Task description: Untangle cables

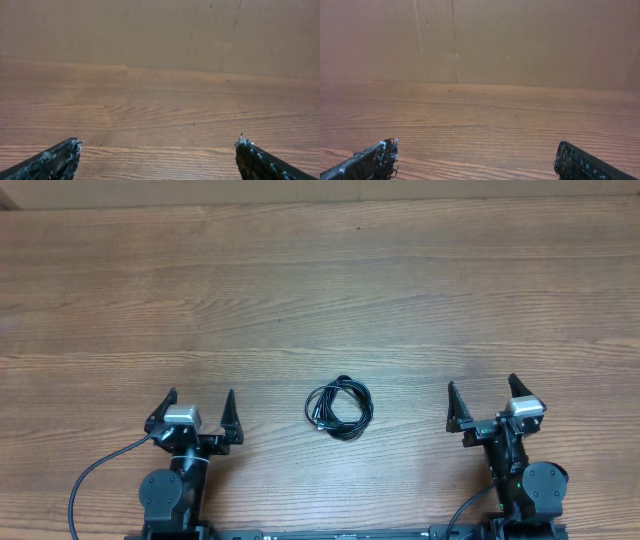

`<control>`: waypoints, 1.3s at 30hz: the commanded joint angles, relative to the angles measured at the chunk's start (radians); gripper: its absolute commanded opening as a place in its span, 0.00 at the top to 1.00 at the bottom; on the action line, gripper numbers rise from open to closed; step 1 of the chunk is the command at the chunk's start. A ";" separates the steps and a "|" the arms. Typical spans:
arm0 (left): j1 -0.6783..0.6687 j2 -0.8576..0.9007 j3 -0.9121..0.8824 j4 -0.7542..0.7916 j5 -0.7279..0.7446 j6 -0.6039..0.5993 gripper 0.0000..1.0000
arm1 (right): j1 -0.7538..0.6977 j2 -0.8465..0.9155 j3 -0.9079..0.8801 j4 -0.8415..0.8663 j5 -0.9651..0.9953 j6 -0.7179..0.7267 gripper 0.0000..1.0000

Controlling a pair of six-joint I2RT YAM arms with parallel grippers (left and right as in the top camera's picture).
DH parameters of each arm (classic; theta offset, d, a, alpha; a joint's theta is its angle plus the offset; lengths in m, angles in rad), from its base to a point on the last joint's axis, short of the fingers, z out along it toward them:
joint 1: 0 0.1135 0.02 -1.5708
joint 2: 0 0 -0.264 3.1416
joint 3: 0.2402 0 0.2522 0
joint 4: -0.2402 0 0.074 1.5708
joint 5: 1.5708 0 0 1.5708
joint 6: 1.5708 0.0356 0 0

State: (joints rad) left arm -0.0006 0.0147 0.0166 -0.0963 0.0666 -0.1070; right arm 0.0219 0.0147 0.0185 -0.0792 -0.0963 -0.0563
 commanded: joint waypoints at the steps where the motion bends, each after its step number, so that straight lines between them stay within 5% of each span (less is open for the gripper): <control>1: -0.004 -0.009 0.048 -0.068 0.013 -0.031 0.00 | 0.007 -0.012 -0.011 0.003 0.010 -0.005 0.00; 11: -0.004 0.082 0.355 -0.404 0.084 -0.032 0.00 | 0.007 -0.012 -0.011 0.003 0.010 -0.005 0.00; 28: -0.012 0.848 1.064 -0.940 0.321 -0.031 0.00 | 0.007 -0.012 -0.011 0.003 0.010 -0.005 0.00; 39: -0.217 1.199 1.095 -0.895 0.412 -0.031 0.00 | 0.007 -0.012 -0.011 0.003 0.010 -0.005 0.00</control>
State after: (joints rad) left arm -0.1547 1.1530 1.0912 -1.0161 0.4412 -0.1314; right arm 0.0223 0.0147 0.0185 -0.0799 -0.0963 -0.0563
